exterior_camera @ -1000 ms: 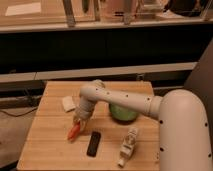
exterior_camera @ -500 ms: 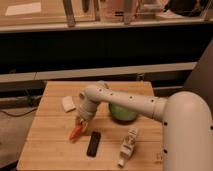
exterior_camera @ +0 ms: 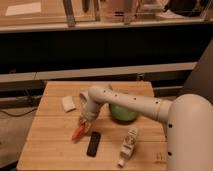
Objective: Drag the pepper across the table
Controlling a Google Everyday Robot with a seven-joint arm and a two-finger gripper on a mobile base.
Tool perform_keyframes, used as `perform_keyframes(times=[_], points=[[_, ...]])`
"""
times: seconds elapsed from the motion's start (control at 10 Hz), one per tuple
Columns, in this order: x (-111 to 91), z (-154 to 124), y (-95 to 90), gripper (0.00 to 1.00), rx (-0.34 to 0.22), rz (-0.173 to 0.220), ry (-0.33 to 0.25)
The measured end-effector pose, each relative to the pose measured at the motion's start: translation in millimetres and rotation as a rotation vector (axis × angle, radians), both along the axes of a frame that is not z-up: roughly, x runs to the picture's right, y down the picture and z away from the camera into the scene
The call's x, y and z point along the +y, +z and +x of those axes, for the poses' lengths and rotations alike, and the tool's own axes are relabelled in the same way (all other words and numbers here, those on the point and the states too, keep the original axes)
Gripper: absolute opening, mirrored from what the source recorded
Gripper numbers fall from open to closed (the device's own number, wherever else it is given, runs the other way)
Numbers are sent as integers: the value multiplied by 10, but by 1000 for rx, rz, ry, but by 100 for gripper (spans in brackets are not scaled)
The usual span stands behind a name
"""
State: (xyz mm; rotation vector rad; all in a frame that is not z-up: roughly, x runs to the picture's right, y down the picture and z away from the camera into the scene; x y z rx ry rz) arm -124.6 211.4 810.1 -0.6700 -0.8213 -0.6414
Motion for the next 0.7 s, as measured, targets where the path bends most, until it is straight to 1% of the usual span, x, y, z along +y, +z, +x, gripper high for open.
perform_keyframes(times=[0.7], points=[[-14, 175, -5, 0, 20, -11, 38]])
